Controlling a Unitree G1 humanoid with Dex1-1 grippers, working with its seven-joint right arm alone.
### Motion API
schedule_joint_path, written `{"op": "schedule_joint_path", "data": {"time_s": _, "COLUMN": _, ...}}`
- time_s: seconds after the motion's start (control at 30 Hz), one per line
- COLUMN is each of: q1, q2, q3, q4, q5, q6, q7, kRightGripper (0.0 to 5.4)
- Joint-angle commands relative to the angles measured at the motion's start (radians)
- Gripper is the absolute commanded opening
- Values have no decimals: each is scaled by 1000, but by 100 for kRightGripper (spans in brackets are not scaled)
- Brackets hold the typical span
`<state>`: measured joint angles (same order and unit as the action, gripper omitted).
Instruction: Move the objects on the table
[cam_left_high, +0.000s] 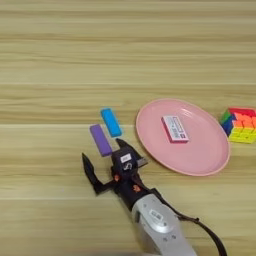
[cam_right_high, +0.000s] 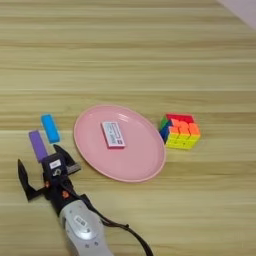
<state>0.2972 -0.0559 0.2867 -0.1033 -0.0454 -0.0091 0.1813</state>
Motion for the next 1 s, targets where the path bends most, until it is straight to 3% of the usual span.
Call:
{"op": "schedule_joint_path", "data": {"time_s": 0.03, "q1": -23, "q2": 10, "q3": -11, "q4": 2, "q5": 8, "q6": 11, "q7": -7, "kRightGripper": 534}}
{"op": "schedule_joint_path", "data": {"time_s": 0.63, "q1": -23, "q2": 19, "q3": -18, "q4": 16, "q5": 12, "q6": 23, "q7": -2, "kRightGripper": 534}}
{"op": "schedule_joint_path", "data": {"time_s": 1.0, "q1": -22, "q2": 14, "q3": -23, "q4": 11, "q5": 16, "q6": 27, "q7": 6, "kRightGripper": 413}}
